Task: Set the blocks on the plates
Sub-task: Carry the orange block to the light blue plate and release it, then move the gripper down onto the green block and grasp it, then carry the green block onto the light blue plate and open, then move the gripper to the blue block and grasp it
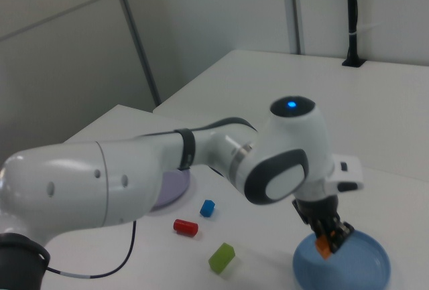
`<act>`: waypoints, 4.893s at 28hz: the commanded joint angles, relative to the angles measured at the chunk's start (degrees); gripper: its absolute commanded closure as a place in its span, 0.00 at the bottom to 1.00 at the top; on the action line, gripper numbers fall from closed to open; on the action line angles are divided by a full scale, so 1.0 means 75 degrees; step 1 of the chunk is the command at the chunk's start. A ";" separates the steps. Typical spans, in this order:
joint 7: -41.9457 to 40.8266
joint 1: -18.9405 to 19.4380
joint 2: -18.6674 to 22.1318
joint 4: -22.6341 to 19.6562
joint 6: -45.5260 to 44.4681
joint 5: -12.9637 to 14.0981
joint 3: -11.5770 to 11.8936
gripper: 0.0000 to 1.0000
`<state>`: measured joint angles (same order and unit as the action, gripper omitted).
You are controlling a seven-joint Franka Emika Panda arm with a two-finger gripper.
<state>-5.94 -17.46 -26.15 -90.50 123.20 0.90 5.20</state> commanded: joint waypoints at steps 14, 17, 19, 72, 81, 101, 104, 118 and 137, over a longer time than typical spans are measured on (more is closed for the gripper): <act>0.0089 -0.0027 -0.0346 -0.0015 -0.0090 -0.0097 -0.0049 0.00; 0.0031 -0.0027 -0.0240 -0.0015 -0.0172 -0.0085 -0.0084 0.00; 0.0019 -0.0004 0.0028 -0.0038 -0.0509 -0.0039 -0.0154 0.00; 0.0512 0.1017 0.1014 -0.0720 -0.1872 -0.0227 -0.0529 1.00; 0.0300 0.0009 0.0441 0.0055 -0.0983 0.0020 -0.0518 1.00; 0.0324 -0.0554 -0.0474 0.0067 0.0836 -0.0120 -0.0354 0.26; 0.0277 -0.0543 -0.0474 0.0067 0.0836 -0.0167 -0.0354 0.00; 0.0406 -0.0215 -0.0053 0.0043 0.0555 -0.0203 -0.0471 0.00; 0.0582 0.2386 -0.0029 -0.0039 -0.0699 -0.0156 -0.0494 0.00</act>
<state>-1.21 -2.87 -27.26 -89.76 121.16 -0.52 0.71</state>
